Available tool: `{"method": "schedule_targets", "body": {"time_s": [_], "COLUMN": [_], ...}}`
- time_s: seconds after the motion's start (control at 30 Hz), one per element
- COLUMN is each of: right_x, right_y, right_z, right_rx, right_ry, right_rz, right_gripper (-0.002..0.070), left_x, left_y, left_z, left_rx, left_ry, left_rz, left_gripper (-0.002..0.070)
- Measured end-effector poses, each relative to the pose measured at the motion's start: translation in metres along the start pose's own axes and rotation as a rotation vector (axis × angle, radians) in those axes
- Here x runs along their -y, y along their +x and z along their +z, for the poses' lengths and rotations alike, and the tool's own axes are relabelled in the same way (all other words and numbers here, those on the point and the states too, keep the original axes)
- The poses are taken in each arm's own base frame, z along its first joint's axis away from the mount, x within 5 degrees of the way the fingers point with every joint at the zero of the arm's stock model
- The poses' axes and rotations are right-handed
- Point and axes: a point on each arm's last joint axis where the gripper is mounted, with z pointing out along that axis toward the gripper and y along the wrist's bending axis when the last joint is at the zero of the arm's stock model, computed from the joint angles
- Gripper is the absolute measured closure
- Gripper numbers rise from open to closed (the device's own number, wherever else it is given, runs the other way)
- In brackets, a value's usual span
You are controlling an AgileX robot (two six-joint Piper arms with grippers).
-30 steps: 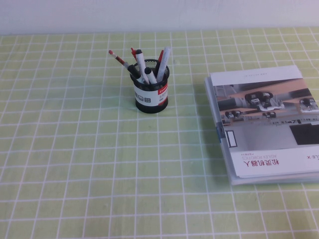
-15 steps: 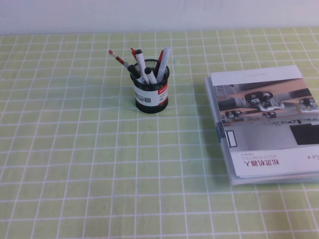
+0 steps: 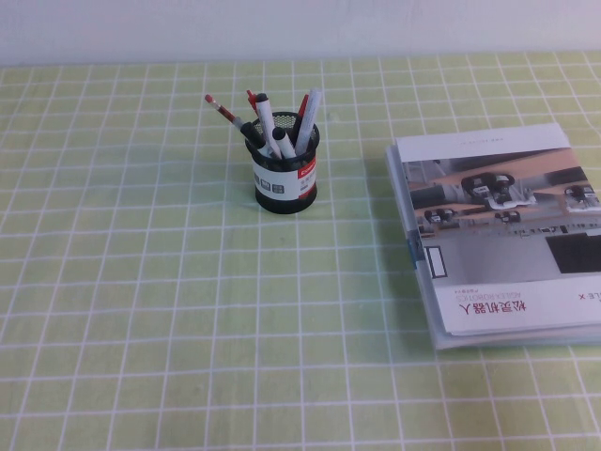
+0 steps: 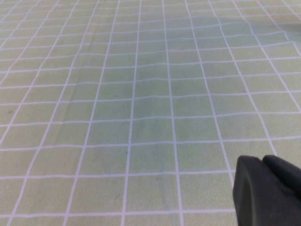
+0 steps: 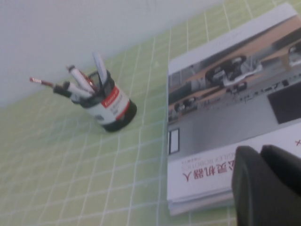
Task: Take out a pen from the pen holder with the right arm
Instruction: 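Take a marker out of the pen holder and lay it on the table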
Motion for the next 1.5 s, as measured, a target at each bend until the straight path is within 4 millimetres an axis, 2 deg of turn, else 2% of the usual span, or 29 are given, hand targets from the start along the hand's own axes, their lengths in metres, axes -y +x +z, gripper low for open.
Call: {"method": "schedule_targets", "body": {"time_s": [0.2,0.37,0.5,0.7,0.87,1.03,1.17,1.23,1.5], "right_x": [-0.01,-0.014,-0.023,-0.069,-0.099,-0.112,-0.116,-0.117,-0.131], "right_y": [-0.027,-0.04,-0.042,-0.025,0.002,0.024,0.038,0.043,0.056], "right_z": [0.038,0.064,0.087,0.126,0.155,0.177,0.193,0.2,0.239], "right_rx": [-0.2,-0.239,-0.251,-0.237,-0.165,-0.04,0.055,0.094,0.145], "right_ry": [0.03,0.008,-0.001,-0.113,-0.197,-0.282,-0.358,-0.382,-0.405], "right_rz": [-0.137,-0.193,-0.265,-0.426,-0.558,-0.674,-0.702,-0.711,-0.709], "right_gripper": [0.0689,0.0689,0.0689,0.0689,0.0668,0.0535,0.0394,0.0356,0.0324], "left_x": [0.0,0.0,0.0,0.0,0.0,0.0,0.0,0.0,0.0], "left_y": [0.0,0.0,0.0,0.0,0.0,0.0,0.0,0.0,0.0], "left_z": [0.0,0.0,0.0,0.0,0.0,0.0,0.0,0.0,0.0], "left_rx": [0.0,0.0,0.0,0.0,0.0,0.0,0.0,0.0,0.0], "left_ry": [0.0,0.0,0.0,0.0,0.0,0.0,0.0,0.0,0.0], "left_rz": [0.0,0.0,0.0,0.0,0.0,0.0,0.0,0.0,0.0], "left_gripper": [0.0681,0.0681,0.0681,0.0681,0.0681,0.0681,0.0681,0.0681,0.0681]}}
